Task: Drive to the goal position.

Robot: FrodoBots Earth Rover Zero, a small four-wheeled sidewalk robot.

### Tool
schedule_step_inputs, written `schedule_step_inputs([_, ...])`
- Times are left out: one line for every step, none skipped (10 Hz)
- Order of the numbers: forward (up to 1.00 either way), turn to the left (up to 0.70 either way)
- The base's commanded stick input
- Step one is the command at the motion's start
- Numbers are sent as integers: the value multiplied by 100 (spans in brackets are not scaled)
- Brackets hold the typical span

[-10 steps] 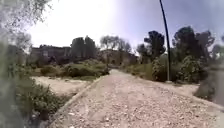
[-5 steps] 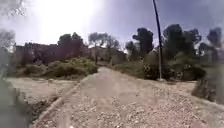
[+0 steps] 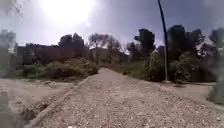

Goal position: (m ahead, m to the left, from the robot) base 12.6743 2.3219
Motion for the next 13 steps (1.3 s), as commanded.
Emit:
schedule_step_inputs([70,0])
schedule_step_inputs([70,0])
schedule_step_inputs([70,0])
schedule_step_inputs([70,0])
schedule_step_inputs([70,7])
schedule_step_inputs([70,28])
schedule_step_inputs([70,35])
schedule_step_inputs([70,26])
schedule_step_inputs([70,0])
schedule_step_inputs([70,0])
schedule_step_inputs([70,0])
schedule_step_inputs([70,0])
schedule_step_inputs([70,0])
